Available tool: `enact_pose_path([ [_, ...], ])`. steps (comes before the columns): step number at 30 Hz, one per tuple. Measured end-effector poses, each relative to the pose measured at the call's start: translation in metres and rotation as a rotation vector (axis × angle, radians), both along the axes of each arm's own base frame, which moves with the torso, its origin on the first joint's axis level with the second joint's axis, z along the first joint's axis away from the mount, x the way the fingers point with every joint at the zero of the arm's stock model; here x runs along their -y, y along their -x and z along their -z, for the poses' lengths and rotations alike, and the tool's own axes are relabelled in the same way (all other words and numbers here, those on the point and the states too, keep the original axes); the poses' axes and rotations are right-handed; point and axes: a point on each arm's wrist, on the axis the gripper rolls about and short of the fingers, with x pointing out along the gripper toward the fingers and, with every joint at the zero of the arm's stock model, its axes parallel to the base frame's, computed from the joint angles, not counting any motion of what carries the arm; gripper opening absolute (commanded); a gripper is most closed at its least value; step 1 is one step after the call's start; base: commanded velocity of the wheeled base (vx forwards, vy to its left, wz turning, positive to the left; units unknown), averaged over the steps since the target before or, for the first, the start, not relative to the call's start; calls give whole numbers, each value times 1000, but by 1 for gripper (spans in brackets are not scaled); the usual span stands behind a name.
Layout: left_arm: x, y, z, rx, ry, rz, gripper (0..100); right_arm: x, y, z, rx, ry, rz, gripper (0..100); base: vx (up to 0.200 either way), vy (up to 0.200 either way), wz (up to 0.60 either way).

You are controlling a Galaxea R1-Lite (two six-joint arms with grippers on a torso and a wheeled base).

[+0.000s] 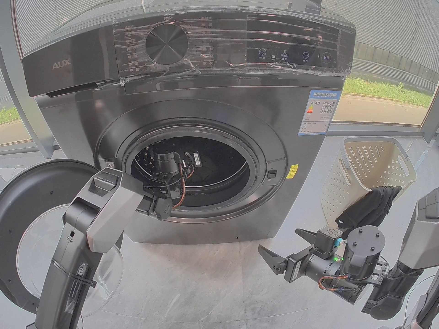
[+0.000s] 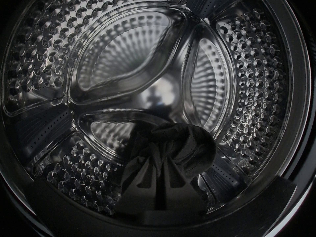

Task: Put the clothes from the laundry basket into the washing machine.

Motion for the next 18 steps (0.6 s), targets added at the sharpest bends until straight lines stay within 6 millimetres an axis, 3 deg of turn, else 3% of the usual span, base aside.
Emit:
enact_pose_path([
  [18,1,-15,0,10,6,-15,0,0,0,0,-2,1,0,100,0,0,0],
])
